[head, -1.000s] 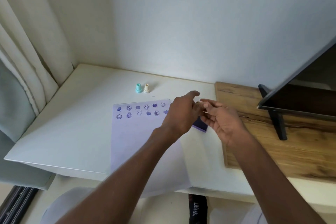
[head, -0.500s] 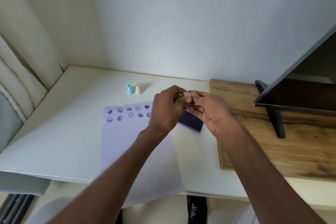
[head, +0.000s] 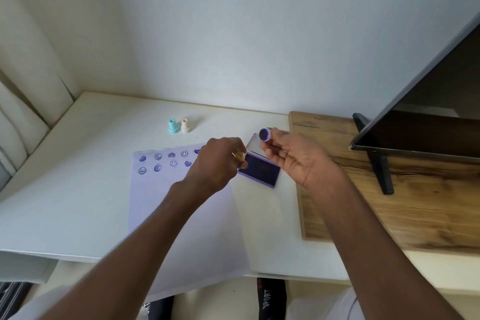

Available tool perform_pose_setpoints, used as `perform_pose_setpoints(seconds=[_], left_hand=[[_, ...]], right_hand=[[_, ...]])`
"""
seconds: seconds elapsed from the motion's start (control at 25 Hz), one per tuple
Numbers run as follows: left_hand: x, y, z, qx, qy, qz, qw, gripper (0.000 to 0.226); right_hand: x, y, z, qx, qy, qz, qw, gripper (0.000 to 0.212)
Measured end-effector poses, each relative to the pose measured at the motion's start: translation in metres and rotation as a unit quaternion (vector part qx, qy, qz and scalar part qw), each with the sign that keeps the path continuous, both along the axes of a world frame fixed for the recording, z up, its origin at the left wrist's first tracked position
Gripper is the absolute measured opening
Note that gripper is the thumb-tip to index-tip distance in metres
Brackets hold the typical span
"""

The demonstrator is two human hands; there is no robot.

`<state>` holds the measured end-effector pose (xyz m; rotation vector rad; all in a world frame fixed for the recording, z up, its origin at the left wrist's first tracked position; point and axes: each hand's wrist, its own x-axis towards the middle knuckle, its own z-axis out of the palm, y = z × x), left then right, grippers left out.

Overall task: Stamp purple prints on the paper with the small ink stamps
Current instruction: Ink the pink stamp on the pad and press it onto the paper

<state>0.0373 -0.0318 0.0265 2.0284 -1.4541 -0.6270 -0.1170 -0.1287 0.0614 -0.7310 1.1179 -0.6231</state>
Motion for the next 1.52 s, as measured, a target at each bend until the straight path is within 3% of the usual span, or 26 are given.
perform_pose_setpoints(seconds=[0.08, 0.2, 0.32, 0.6, 0.72, 0.88, 1.04, 1.2, 1.36, 1.52], left_hand=[[0.005, -0.001, 0.002, 0.022, 0.002, -0.023, 1.000, 0.026], [0.013, 0.001, 0.000, 0.072, -0.002, -0.055, 0.996, 0.028], [0.019, 0.004, -0.004, 0.100, 0.008, -0.079, 0.992, 0.013], [0.023, 0.005, -0.003, 0.111, -0.003, -0.114, 0.987, 0.018], [0.022, 0.005, -0.004, 0.106, -0.009, -0.114, 0.988, 0.018], [0.020, 0.002, -0.005, 0.098, -0.022, -0.116, 0.988, 0.019], [0.022, 0.002, -0.006, 0.093, -0.020, -0.110, 0.989, 0.021], [0.017, 0.004, -0.002, 0.088, -0.023, -0.105, 0.990, 0.019], [0.018, 0.005, -0.001, 0.082, -0.027, -0.103, 0.991, 0.021], [0.017, 0.005, -0.001, 0.091, -0.019, -0.108, 0.990, 0.022]], right_hand=[[-0.003, -0.001, -0.005, -0.171, 0.187, 0.049, 0.966, 0.023], [-0.009, 0.005, -0.012, -0.350, 0.361, 0.134, 0.854, 0.034], [-0.008, 0.014, -0.015, -0.380, 0.404, 0.192, 0.810, 0.027], [0.003, 0.028, -0.026, -0.418, 0.471, 0.249, 0.736, 0.026], [0.005, 0.031, -0.027, -0.415, 0.480, 0.249, 0.732, 0.028], [0.006, 0.021, -0.023, -0.366, 0.452, 0.209, 0.786, 0.031], [0.009, 0.032, -0.034, -0.410, 0.471, 0.205, 0.754, 0.027], [0.008, 0.028, -0.037, -0.363, 0.458, 0.148, 0.798, 0.025], [0.011, 0.040, -0.044, -0.422, 0.471, 0.143, 0.762, 0.022], [0.013, 0.042, -0.047, -0.431, 0.463, 0.131, 0.763, 0.022]])
